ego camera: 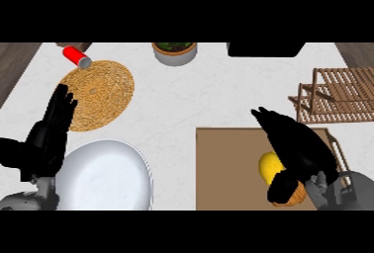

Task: Pick the lemon from the tray and place it in the tiered shelf

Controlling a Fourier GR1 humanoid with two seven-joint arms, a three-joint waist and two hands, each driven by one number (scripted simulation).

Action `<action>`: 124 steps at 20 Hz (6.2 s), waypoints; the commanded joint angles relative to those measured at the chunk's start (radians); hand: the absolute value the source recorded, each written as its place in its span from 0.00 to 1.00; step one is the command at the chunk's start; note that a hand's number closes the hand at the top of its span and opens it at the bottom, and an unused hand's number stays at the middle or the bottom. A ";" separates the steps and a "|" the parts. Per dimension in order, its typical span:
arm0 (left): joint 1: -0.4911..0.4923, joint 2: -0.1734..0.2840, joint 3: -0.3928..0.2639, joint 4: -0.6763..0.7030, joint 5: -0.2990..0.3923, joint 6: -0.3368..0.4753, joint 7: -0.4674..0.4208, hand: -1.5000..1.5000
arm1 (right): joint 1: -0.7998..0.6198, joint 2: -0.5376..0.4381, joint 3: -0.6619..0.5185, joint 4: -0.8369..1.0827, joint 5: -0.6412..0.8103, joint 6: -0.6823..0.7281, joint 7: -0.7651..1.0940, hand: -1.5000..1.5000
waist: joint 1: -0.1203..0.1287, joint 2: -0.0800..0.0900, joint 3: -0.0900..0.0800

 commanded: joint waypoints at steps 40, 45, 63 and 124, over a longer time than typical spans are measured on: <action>-0.003 -0.147 0.083 0.020 -0.153 -0.072 0.003 0.50 | 0.232 0.340 -0.247 0.496 0.559 0.073 -0.441 1.00 | -0.006 0.002 0.001; -0.054 -0.112 0.131 0.015 -0.108 -0.118 0.046 0.50 | 0.245 0.313 -0.187 0.520 0.658 0.033 -0.533 1.00 | -0.006 0.002 0.001; 0.035 -0.135 0.135 -0.015 -0.118 -0.126 0.006 0.50 | 0.700 -0.067 -0.653 0.323 0.239 -0.149 -1.183 1.00 | -0.022 -0.002 0.001; -0.007 -0.192 0.120 0.021 -0.185 -0.152 -0.005 0.50 | -0.335 -0.103 -1.098 1.522 0.077 -0.294 -1.367 0.00 | 0.021 0.011 0.003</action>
